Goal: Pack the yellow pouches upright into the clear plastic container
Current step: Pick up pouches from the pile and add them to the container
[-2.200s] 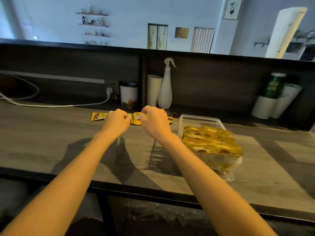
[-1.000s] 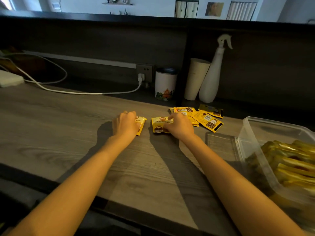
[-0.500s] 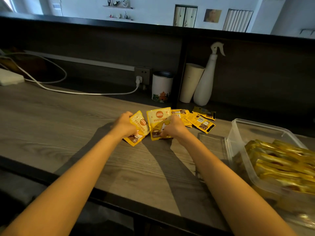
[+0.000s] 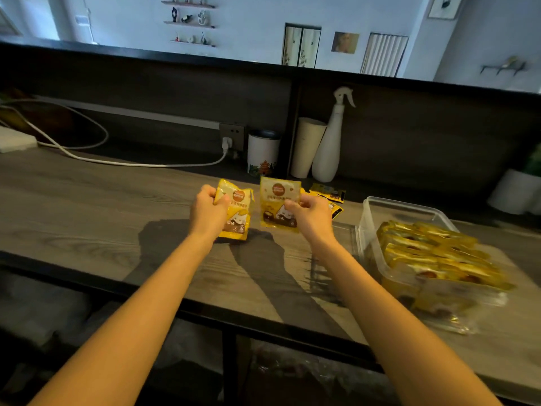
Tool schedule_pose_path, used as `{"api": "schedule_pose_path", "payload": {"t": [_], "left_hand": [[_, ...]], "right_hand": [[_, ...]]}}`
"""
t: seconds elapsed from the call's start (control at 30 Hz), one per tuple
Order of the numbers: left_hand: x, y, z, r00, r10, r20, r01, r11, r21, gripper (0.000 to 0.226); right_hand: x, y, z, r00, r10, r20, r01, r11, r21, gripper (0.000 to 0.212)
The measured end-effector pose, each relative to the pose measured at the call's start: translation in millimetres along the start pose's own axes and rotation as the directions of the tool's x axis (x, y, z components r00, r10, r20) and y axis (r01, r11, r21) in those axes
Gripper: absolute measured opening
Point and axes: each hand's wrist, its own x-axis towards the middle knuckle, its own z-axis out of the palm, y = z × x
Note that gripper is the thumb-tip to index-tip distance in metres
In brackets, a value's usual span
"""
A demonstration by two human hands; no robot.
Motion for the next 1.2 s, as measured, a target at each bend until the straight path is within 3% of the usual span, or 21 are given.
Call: {"api": "schedule_pose_path", "payload": {"t": [0.1,0.23,0.37,0.5,0.6,0.7,0.8,1.2], "left_hand": [[-19.1,1.1,6.1,0.995,0.017,0.102,-0.011,0.998,-0.059,0.015],[-30.6,1.4,8.2,0.992,0.007,0.125,0.000,0.999,-0.049,0.041],[-31.7,7.4,5.0,0.993,0.056,0.102,-0.049,0.996,-0.071,0.013],[-31.4,16.0,5.3,0.989,0.138,0.058,-0.138,0.990,-0.012,0.008],[-31.0,17.8,7.7,0.987,0.164,0.004,-0.164,0.986,0.023,0.020],[-32.1,16.1,10.4,0.984,0.146,0.106,-0.162,0.974,0.162,0.009],[-34.6,20.0,11.4,0.967,0.182,0.178,-0.227,0.935,0.274,0.019],[-52.1,86.1,35.6,0.904,0.427,-0.002,-0.423,0.898,0.123,0.018]], "right_hand": [[-12.7,3.7,-12.0,1.000,0.012,0.019,-0.010,0.998,-0.057,0.010],[-20.7,7.9,-20.5,0.999,0.016,0.043,-0.011,0.994,-0.111,0.007],[-19.1,1.0,-22.0,0.999,-0.037,-0.003,0.037,0.992,-0.124,0.026],[-17.5,-7.0,-23.3,0.997,-0.080,-0.012,0.074,0.964,-0.257,0.023],[-20.1,-9.6,-24.8,0.989,-0.140,-0.056,0.116,0.945,-0.307,0.022],[-23.0,-7.4,-24.8,0.991,-0.132,0.027,0.131,0.901,-0.413,0.020],[-24.0,-7.7,-28.4,0.992,-0.116,0.057,0.129,0.888,-0.441,0.019],[-12.5,-40.8,-90.6,0.947,-0.289,-0.138,0.209,0.884,-0.417,0.017]]}}
